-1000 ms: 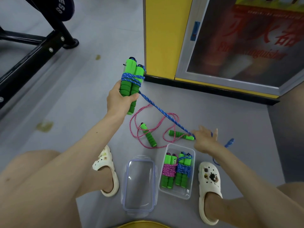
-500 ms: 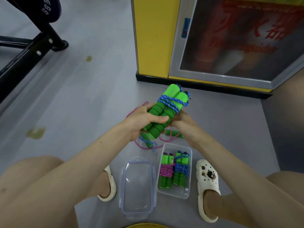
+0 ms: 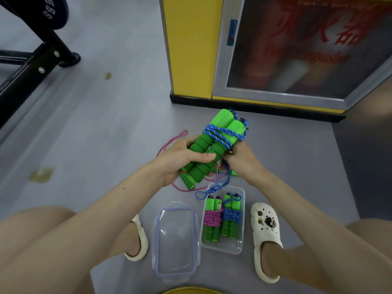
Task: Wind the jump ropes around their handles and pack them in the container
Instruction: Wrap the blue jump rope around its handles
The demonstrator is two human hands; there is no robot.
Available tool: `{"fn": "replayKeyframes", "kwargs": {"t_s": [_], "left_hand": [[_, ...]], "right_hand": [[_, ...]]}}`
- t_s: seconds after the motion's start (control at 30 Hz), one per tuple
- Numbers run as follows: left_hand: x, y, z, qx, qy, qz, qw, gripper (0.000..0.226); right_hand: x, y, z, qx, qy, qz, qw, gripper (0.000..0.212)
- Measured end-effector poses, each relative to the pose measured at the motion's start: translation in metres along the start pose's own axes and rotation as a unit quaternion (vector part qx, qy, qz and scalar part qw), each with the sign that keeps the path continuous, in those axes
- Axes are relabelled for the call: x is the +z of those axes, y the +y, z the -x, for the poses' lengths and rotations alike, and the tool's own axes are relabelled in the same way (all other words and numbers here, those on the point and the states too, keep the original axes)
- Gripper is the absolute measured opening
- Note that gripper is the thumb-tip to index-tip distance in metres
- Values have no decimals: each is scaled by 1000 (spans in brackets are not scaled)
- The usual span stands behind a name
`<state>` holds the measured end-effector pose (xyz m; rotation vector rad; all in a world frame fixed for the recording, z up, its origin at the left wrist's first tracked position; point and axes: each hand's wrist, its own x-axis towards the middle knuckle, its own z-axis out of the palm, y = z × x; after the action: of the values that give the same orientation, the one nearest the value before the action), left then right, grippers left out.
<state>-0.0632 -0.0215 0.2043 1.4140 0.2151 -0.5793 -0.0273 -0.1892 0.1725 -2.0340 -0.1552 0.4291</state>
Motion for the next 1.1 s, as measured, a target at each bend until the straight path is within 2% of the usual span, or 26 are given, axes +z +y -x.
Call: {"fn": "replayKeyframes", "kwargs": {"t_s": [0.1,0.17,0.27,0.37,0.47,0.63,0.73,0.9,1.1], "left_hand": [[2,0,-2,14,17,2,1000,47],[0,1,-5,19,34,-8,999,50],[-1,3,-7,29,63,-29,997,49],[1,5,-9,63,100,-68,991,42],[-5,7,-12,90,151,-82,981,43],[-11,10,-12,101,154,-107,977,46],[-12,11,-13,108,149,-120,976,49],[-8,4,-19,139,163,-195,957,60],[-8,1,-20,146,151,-227,951,55]], "right_hand": [[-9,6,-2,-37,-5,181,983,8],[-10,7,-1,-30,9,200,979,11],[-11,5,0,35,9,58,998,30],[-15,2,0,110,-29,-62,992,20],[-20,0,1,107,-47,-140,983,11],[-26,-12,2,79,-6,-114,990,24],[-26,-15,2,90,28,-124,988,21],[-18,-23,9,71,-50,-60,994,19],[-15,-18,4,75,33,-91,992,27]]}}
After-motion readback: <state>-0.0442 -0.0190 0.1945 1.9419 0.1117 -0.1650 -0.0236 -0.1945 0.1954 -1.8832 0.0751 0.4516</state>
